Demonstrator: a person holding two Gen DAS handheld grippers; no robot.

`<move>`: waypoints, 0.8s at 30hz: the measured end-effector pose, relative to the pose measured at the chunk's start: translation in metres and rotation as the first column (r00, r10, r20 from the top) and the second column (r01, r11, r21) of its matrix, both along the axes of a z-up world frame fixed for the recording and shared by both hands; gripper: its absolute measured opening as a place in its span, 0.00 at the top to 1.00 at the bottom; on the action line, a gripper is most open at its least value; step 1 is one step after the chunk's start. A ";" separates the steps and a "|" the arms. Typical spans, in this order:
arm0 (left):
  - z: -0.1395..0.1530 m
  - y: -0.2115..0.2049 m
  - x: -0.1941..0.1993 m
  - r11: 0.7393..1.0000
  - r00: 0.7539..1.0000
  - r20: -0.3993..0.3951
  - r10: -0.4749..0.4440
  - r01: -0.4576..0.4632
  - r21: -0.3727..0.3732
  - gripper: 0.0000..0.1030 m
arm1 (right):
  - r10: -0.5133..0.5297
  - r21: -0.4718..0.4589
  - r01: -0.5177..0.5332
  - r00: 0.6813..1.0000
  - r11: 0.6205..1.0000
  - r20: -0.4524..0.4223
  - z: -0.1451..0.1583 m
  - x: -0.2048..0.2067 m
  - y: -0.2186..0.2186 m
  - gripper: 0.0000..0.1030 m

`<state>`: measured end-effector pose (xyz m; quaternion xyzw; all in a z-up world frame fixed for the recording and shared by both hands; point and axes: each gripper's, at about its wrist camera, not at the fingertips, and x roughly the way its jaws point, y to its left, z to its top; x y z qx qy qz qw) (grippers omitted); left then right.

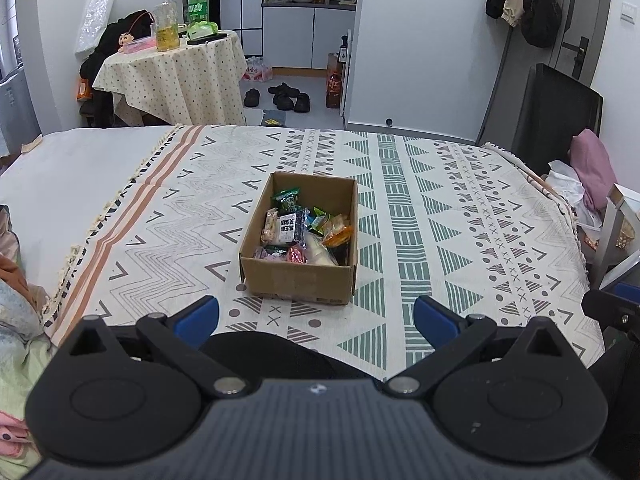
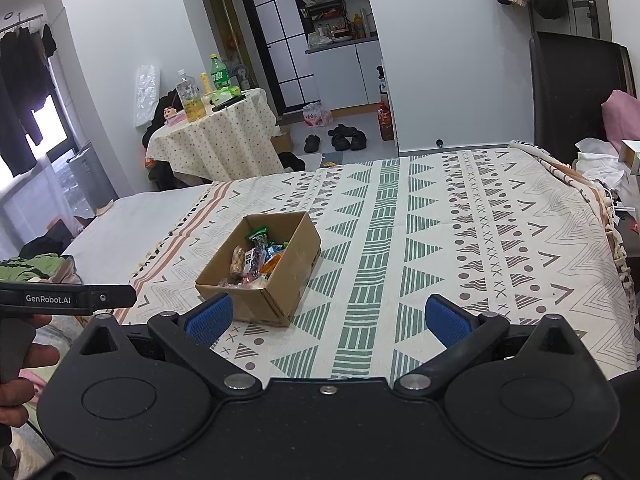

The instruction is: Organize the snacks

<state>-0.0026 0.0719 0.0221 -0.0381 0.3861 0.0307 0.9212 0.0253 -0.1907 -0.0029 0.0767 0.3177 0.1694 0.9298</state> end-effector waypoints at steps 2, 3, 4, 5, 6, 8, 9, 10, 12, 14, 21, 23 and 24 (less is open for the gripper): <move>0.000 -0.001 0.000 1.000 1.000 -0.003 -0.001 0.001 -0.001 0.00 | 0.001 0.000 -0.001 1.000 1.000 0.001 0.000 0.000 0.000 0.00; -0.001 -0.001 0.000 1.000 1.000 -0.004 -0.001 0.001 -0.002 0.00 | 0.001 0.000 -0.001 1.000 1.000 0.000 0.000 0.000 0.000 0.00; -0.001 -0.001 0.000 1.000 1.000 -0.004 -0.001 0.001 -0.002 0.00 | 0.001 0.000 -0.001 1.000 1.000 0.000 0.000 0.000 0.000 0.00; -0.001 -0.001 0.000 1.000 1.000 -0.004 -0.002 0.002 -0.001 0.00 | 0.000 0.000 0.000 1.000 1.000 0.000 0.000 0.000 0.000 0.00; -0.001 -0.001 0.000 1.000 1.000 -0.004 -0.001 0.001 -0.001 0.00 | 0.000 0.001 0.000 1.000 1.000 -0.001 0.000 0.000 0.000 0.00; -0.001 -0.001 0.000 1.000 1.000 -0.004 0.000 0.000 -0.002 0.00 | 0.001 0.001 -0.001 1.000 1.000 0.000 0.000 0.000 0.000 0.00; -0.001 -0.001 0.000 1.000 1.000 -0.004 -0.001 0.000 -0.002 0.00 | 0.001 0.000 -0.001 1.000 1.000 0.000 0.000 0.000 0.000 0.00; -0.001 -0.001 0.000 1.000 1.000 -0.005 -0.001 0.001 -0.001 0.00 | 0.001 0.000 -0.001 1.000 1.000 0.000 0.000 0.000 0.000 0.00; -0.002 0.000 0.000 1.000 1.000 -0.006 0.001 -0.001 -0.003 0.00 | 0.000 0.000 0.000 1.000 1.000 -0.001 0.000 0.000 0.000 0.00; -0.002 0.000 0.000 1.000 1.000 -0.006 0.001 -0.001 -0.003 0.00 | 0.001 0.000 -0.001 1.000 1.000 0.000 0.000 0.000 0.000 0.00; -0.005 0.002 -0.003 1.000 1.000 -0.011 0.010 -0.010 -0.012 0.00 | 0.003 -0.001 -0.003 1.000 1.000 0.000 0.000 0.000 0.000 0.00; -0.005 0.002 -0.003 1.000 1.000 -0.011 0.010 -0.010 -0.011 0.00 | 0.003 -0.001 -0.003 1.000 1.000 -0.001 0.000 0.000 0.000 0.00; -0.005 0.002 -0.003 1.000 1.000 -0.012 0.009 -0.009 -0.012 0.00 | 0.003 -0.001 -0.003 1.000 1.000 -0.001 0.000 0.000 0.000 0.00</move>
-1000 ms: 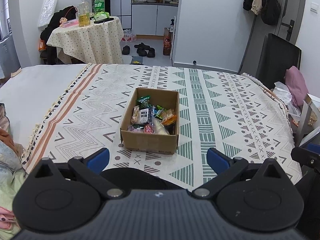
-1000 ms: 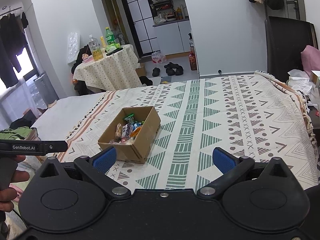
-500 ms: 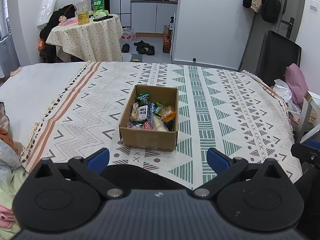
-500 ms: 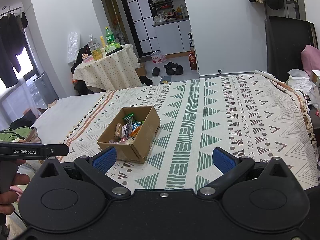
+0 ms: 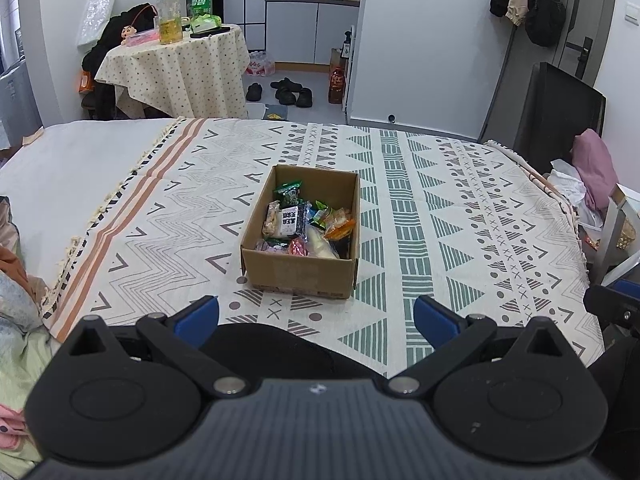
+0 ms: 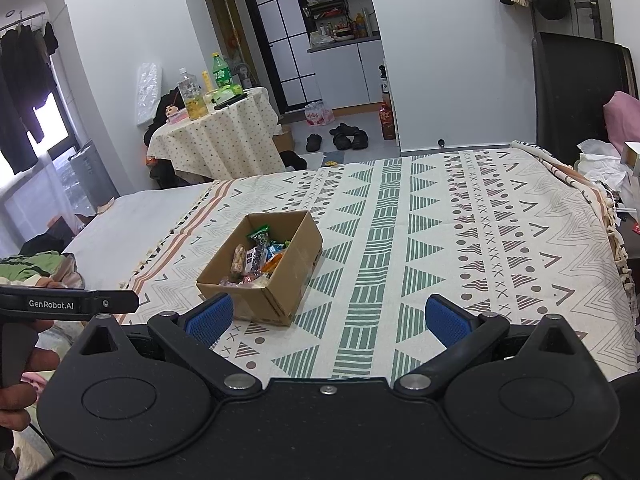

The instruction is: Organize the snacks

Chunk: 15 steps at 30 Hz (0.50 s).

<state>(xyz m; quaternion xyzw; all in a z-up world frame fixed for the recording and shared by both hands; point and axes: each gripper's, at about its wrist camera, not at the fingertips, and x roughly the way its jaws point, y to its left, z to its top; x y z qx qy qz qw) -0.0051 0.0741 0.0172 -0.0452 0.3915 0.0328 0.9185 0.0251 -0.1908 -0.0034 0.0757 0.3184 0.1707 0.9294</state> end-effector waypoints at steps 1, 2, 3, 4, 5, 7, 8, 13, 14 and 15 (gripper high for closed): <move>0.000 0.000 0.000 1.000 1.000 0.000 -0.001 0.001 -0.001 0.00 | 0.000 0.000 0.000 1.000 1.000 0.000 0.000 0.000 0.000 0.00; 0.000 0.000 -0.001 1.000 1.000 0.000 -0.001 0.001 -0.001 0.00 | 0.000 0.000 0.000 1.000 1.000 0.000 0.000 0.000 0.000 0.00; 0.000 0.000 -0.001 1.000 1.000 -0.001 -0.001 0.001 -0.001 0.00 | 0.001 0.001 -0.001 1.000 1.000 0.000 0.000 0.000 0.000 0.00; 0.000 0.000 -0.001 1.000 1.000 -0.002 -0.001 0.001 -0.002 0.00 | 0.001 0.000 -0.001 1.000 1.000 0.001 0.000 0.000 0.000 0.00; 0.000 0.000 -0.001 1.000 1.000 -0.002 -0.001 0.001 -0.003 0.00 | 0.000 0.000 0.000 1.000 1.000 0.000 0.000 0.000 0.000 0.00; 0.000 0.001 -0.001 1.000 1.000 -0.001 -0.001 0.001 -0.001 0.00 | -0.001 0.000 0.001 1.000 1.000 0.000 0.000 0.000 0.000 0.00; 0.000 0.000 -0.001 1.000 1.000 -0.002 -0.001 0.001 -0.003 0.00 | -0.001 0.001 0.001 1.000 1.000 0.000 0.000 0.000 0.000 0.00; 0.000 0.000 -0.001 1.000 1.000 -0.005 -0.002 0.002 -0.003 0.00 | -0.001 0.001 0.001 1.000 1.000 -0.001 0.001 0.000 0.000 0.00; 0.000 0.000 -0.001 1.000 1.000 -0.005 -0.001 0.001 -0.003 0.00 | 0.000 -0.001 0.000 1.000 1.000 0.000 0.001 0.000 0.000 0.00; 0.000 0.000 -0.001 1.000 1.000 -0.005 -0.001 0.001 -0.002 0.00 | -0.001 -0.001 0.001 1.000 1.000 0.001 0.001 0.000 0.000 0.00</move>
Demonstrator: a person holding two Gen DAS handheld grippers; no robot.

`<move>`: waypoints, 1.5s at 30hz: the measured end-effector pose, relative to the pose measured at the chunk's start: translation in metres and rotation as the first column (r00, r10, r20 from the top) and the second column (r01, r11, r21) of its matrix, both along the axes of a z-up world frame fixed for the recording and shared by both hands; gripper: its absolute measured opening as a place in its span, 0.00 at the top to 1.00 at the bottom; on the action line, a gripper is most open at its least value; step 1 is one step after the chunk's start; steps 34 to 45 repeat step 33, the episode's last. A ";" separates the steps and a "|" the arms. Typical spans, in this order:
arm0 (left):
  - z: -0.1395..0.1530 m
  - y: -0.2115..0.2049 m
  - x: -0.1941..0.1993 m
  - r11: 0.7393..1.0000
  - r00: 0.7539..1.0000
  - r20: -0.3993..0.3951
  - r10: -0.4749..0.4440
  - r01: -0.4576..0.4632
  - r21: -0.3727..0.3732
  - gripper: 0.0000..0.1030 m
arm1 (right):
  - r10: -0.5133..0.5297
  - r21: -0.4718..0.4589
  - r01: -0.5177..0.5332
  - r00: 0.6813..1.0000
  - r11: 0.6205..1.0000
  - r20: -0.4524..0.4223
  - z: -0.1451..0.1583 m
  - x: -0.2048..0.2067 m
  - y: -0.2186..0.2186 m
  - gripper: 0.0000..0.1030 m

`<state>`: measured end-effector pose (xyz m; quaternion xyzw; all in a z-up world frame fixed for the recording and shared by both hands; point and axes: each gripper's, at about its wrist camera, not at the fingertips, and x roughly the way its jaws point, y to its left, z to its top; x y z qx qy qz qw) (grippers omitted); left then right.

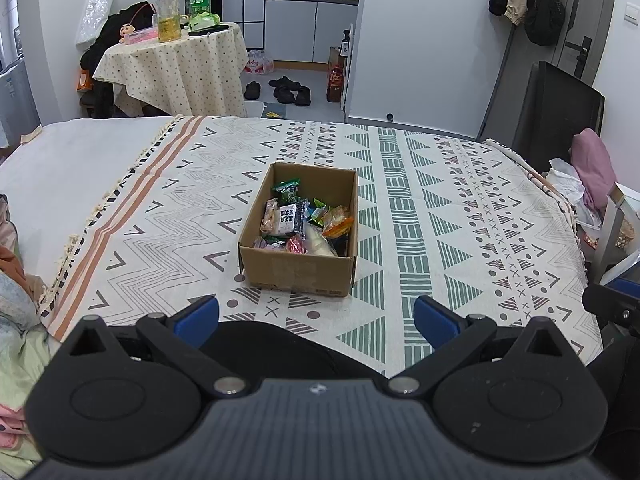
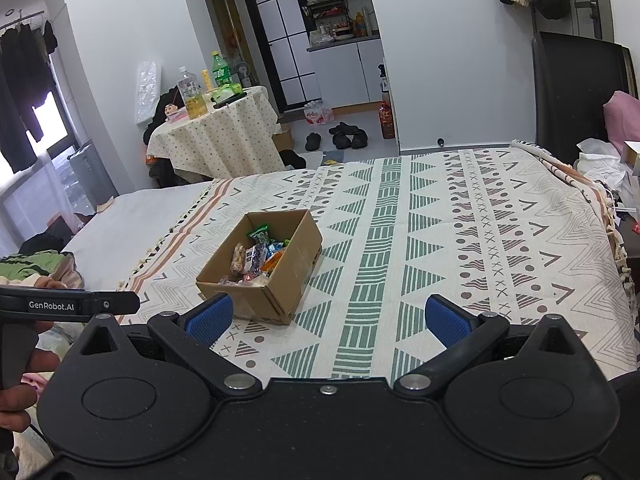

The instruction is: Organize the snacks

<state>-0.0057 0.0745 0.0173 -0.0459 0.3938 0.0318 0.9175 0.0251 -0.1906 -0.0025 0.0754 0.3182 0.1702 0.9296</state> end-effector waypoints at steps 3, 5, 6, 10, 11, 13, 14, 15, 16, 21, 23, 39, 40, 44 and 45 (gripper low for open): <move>0.000 0.001 0.000 1.000 1.000 0.000 0.000 0.000 -0.001 0.00 | 0.000 0.002 0.000 1.000 1.000 0.001 -0.001 0.000 0.000 0.00; 0.000 0.000 0.000 1.000 1.000 0.000 -0.002 0.002 0.001 0.00 | -0.002 0.001 0.002 1.000 1.000 0.000 -0.003 -0.001 0.001 0.00; 0.000 -0.001 0.000 1.000 1.000 0.001 -0.005 0.005 0.002 0.00 | -0.003 0.001 0.003 1.000 1.000 0.000 -0.003 -0.001 0.001 0.00; 0.001 -0.004 0.001 1.000 1.000 0.003 -0.008 0.008 0.001 0.00 | -0.002 -0.001 0.002 1.000 1.000 -0.001 -0.003 -0.001 0.001 0.00; 0.001 -0.004 0.001 1.000 1.000 0.002 -0.008 0.008 0.001 0.00 | -0.002 -0.001 0.002 1.000 1.000 -0.001 -0.003 0.000 0.000 0.00; 0.001 -0.004 0.001 1.000 1.000 0.001 -0.009 0.009 0.001 0.00 | -0.002 -0.001 0.002 1.000 1.000 -0.001 -0.004 -0.001 0.000 0.00; 0.001 -0.005 0.001 1.000 1.000 0.001 -0.010 0.010 0.001 0.00 | -0.003 -0.001 0.003 1.000 1.000 -0.001 -0.004 -0.001 0.000 0.00; 0.001 -0.006 0.001 1.000 1.000 0.002 -0.013 0.013 0.003 0.00 | -0.004 -0.002 0.004 1.000 1.000 -0.001 -0.004 -0.001 0.000 0.00; 0.001 -0.007 0.001 1.000 1.000 0.003 -0.020 0.020 0.006 0.00 | -0.004 -0.002 0.004 1.000 1.000 -0.001 -0.004 -0.001 -0.001 0.00; 0.000 -0.011 0.000 0.999 0.999 0.002 -0.033 0.033 0.009 0.00 | -0.011 0.000 0.011 1.000 1.000 -0.005 -0.006 0.001 -0.004 0.00; 0.000 -0.012 0.000 0.999 0.999 0.003 -0.034 0.034 0.012 0.00 | -0.010 -0.001 0.010 1.000 1.000 -0.005 -0.006 0.001 -0.004 0.00; 0.002 -0.016 0.000 0.999 0.999 0.010 -0.039 0.039 0.020 0.00 | -0.016 -0.001 0.016 1.000 1.000 -0.009 -0.007 0.003 -0.008 0.00; 0.002 -0.016 0.000 0.999 0.999 0.010 -0.039 0.039 0.020 0.00 | -0.016 -0.001 0.016 1.000 1.000 -0.009 -0.007 0.003 -0.008 0.00; 0.002 -0.016 0.000 0.999 0.999 0.010 -0.039 0.039 0.020 0.00 | -0.016 -0.001 0.016 1.000 1.000 -0.009 -0.007 0.003 -0.008 0.00; 0.002 -0.016 0.000 0.999 0.999 0.010 -0.039 0.039 0.020 0.00 | -0.016 -0.001 0.016 1.000 1.000 -0.009 -0.007 0.003 -0.008 0.00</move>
